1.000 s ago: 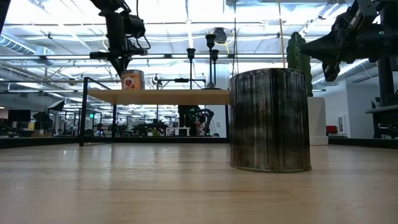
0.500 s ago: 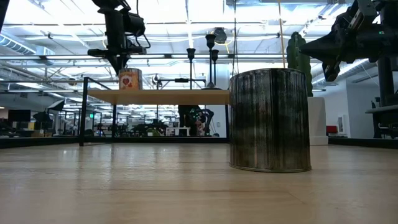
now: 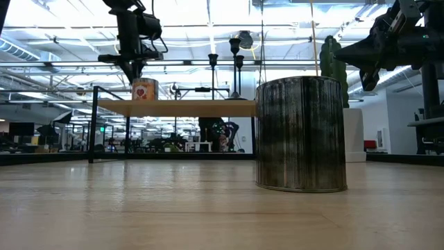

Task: Pick & Place candle stick holders
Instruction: Put the top orange scented candle on the shelf, then put the orange scented candle on the shelf

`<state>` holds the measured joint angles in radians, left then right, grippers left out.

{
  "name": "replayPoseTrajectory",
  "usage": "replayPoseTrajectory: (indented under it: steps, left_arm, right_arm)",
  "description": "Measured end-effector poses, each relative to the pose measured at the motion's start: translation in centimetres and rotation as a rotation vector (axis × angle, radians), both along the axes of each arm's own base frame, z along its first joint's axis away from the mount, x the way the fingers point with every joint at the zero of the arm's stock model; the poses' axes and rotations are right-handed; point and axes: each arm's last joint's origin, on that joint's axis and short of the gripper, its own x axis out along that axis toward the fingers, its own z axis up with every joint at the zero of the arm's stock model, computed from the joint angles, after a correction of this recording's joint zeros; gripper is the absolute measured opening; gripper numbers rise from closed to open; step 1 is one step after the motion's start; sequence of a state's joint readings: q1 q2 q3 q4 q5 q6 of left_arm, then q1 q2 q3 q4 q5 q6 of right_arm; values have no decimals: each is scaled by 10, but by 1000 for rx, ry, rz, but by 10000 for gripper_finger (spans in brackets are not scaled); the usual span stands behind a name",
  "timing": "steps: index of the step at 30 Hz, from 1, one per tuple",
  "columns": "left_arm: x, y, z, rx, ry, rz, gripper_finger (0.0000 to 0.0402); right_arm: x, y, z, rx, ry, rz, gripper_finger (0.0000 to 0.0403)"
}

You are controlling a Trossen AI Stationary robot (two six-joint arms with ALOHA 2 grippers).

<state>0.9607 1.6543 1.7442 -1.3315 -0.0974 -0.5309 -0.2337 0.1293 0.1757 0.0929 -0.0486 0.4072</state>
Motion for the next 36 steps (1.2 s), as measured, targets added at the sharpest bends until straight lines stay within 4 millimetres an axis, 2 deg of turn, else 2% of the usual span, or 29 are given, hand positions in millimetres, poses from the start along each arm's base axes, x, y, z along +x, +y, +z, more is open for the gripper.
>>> replayPoseTrajectory:
  steps: [8,12,18,23,26,36]
  left_arm:
    - [0,0,0,2,4,-1,85]
    - [-2,-2,3,6,-13,-4,87]
    - [-12,-17,22,57,-60,-8,88]
    - [-16,-41,42,109,-119,-47,88]
    - [-11,-58,51,115,-169,-100,88]
    - [36,-122,56,75,-237,-337,88]
  right_arm:
    - [0,0,0,0,0,0,0]
    - [0,0,0,0,0,0,0]
    - [0,0,0,0,0,2,0]
    - [0,0,0,0,-1,3,0]
    - [0,0,0,0,0,3,0]
    - [0,0,0,0,-1,4,0]
